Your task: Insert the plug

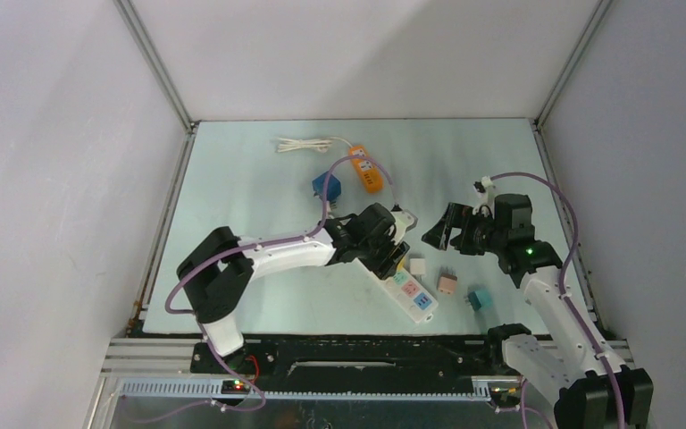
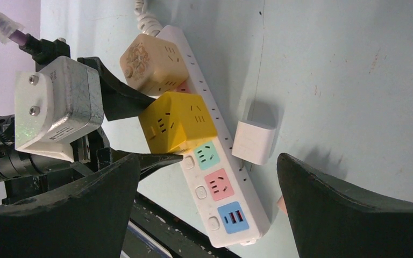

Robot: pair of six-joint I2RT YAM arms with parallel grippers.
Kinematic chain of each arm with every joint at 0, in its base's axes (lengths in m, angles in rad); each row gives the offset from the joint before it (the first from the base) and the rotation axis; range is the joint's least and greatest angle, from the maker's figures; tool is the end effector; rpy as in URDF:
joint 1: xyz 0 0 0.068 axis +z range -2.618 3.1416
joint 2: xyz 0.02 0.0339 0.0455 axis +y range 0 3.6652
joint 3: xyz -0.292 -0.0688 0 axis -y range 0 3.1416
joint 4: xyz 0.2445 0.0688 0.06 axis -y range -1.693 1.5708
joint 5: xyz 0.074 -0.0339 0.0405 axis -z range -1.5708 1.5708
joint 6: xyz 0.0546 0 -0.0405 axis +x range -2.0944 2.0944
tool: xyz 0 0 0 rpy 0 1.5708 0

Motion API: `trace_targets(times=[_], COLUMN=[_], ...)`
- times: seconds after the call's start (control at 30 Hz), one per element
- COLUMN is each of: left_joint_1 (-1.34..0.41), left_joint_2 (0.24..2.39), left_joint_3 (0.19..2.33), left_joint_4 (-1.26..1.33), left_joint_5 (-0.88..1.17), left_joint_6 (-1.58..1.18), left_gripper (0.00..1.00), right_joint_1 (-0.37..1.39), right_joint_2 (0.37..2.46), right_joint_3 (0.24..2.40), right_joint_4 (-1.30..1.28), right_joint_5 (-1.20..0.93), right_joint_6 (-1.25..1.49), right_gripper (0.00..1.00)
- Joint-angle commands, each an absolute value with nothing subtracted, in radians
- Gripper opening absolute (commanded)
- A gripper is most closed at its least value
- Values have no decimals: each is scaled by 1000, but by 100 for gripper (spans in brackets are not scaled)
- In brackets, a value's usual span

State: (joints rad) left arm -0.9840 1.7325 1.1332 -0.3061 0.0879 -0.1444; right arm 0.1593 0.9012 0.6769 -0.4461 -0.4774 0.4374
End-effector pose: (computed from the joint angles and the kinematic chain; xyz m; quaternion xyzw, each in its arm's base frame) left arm 0.2075 -0.3208 0.2123 0.3980 0.8564 -0.2096 0.2535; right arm 0.1801 0.0543 0.2705 0.0194 0.8806 0.3278 0.3416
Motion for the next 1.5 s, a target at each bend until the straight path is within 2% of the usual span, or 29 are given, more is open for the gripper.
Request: trace_targets(times=[0.0,0.3,0.37,0.5,0.53,0.57,0.6,0.87,1.23,1.47], left_joint_1=[-977,-991,-1000,-1012,-1012,-1012,-1012,-1012,-974,-807], left_joint_2=[1832,1789,1765,1678,1656,1627,1606,1359,1073,1095], left_joint_3=[1130,1042,1048,1056,1061,1069,1080,1065,837,807], left_joint_4=[-424,-347,-354,-336,-330,-327,-325,-237,-131,-131], left_joint_5=[58,61,46,10,9,7,4,-14,-400,-266], left_joint_6=[-160,-185,-181,-179,-176,-173,-169,-146,-203,-318], left_gripper=[0,0,4,37,53,84,98,100,100,100], right_joint_1=[150,132,132,129,129,129,130,123,115,111], right_joint_2=[922,919,919,912,911,908,906,887,884,900], right_joint_3=[676,669,668,669,669,669,669,669,669,668], right_joint_4=[-421,-422,-420,-414,-414,-412,-411,-410,-420,-428], right_joint_5=[-509,-516,-519,-524,-522,-522,-523,-528,-518,-512], right_joint_6=[445,445,447,451,451,451,451,449,426,411], right_gripper=[100,100,100,100,98,98,98,98,98,99])
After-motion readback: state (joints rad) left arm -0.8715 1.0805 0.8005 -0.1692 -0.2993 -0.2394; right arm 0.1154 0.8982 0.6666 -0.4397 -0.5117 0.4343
